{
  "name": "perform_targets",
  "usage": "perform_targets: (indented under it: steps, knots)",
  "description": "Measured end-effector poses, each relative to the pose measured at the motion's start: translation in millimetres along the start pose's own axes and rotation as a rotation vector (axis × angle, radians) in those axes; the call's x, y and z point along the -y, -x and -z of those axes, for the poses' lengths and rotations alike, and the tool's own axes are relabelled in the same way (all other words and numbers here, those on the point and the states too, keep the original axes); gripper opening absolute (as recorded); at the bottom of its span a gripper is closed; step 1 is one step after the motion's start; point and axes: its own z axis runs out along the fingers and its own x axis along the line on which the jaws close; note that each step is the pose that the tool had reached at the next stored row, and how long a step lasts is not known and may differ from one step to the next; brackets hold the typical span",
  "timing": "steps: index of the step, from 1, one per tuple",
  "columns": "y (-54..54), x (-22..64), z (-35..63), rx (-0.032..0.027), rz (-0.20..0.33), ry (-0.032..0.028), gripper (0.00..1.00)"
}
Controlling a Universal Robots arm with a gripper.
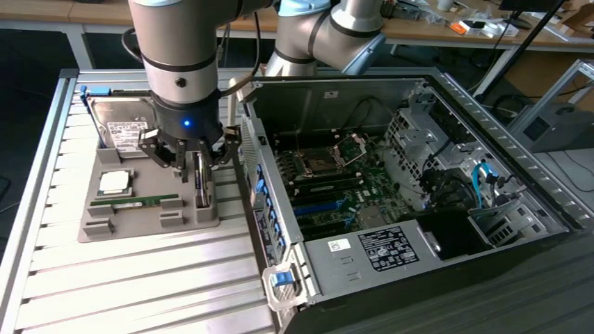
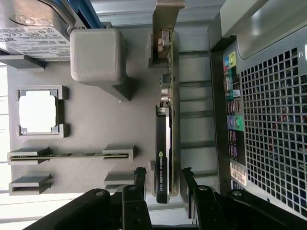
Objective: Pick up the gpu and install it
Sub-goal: 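Pick up the gpu and move the gpu toward the slot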
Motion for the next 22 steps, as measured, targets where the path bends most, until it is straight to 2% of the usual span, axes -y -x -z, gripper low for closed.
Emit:
perform_targets:
  steps: [11, 22]
  knots:
    - [-0.2, 0.3, -7.8, 0.0000, 0.000, 0.0000, 0.42]
    - [-0.1, 0.4, -10.9, 0.0001, 0.000, -0.0004, 0.42]
